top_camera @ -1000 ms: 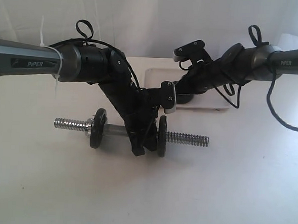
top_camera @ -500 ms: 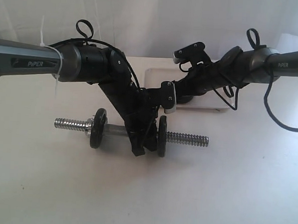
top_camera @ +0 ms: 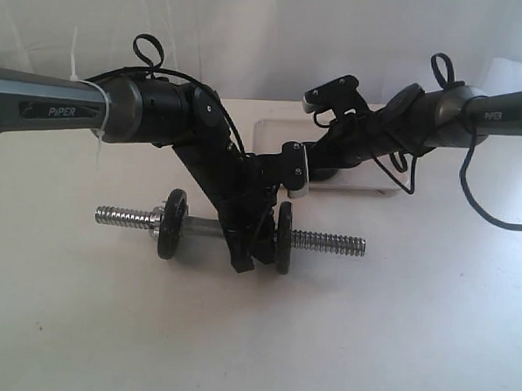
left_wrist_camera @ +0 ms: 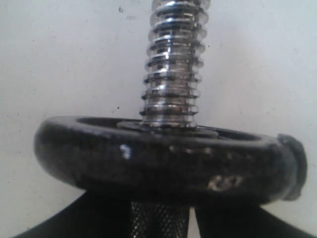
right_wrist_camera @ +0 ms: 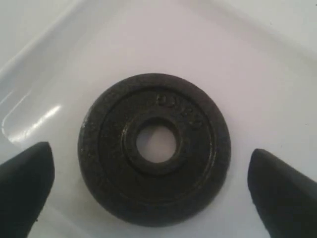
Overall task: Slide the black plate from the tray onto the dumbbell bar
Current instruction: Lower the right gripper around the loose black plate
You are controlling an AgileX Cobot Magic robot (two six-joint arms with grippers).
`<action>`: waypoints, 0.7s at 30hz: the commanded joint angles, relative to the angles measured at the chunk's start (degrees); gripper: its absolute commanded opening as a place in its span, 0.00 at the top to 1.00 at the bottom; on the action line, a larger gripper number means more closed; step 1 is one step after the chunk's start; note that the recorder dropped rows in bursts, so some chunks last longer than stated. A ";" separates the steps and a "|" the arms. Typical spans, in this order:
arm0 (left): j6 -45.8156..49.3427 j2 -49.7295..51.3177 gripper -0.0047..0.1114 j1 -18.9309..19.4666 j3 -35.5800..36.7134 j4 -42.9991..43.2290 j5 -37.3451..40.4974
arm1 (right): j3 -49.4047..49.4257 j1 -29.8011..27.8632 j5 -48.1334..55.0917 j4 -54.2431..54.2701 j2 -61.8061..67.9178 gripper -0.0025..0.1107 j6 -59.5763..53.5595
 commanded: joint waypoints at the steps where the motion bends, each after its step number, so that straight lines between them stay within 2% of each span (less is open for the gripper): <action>1: -0.76 -0.31 0.96 -0.30 0.17 -1.65 2.21 | -0.50 0.37 -1.48 0.64 0.38 0.06 -0.48; 21: -0.76 -0.31 0.96 -0.30 0.17 -1.65 2.10 | -3.67 1.48 -3.38 0.30 2.78 0.06 1.69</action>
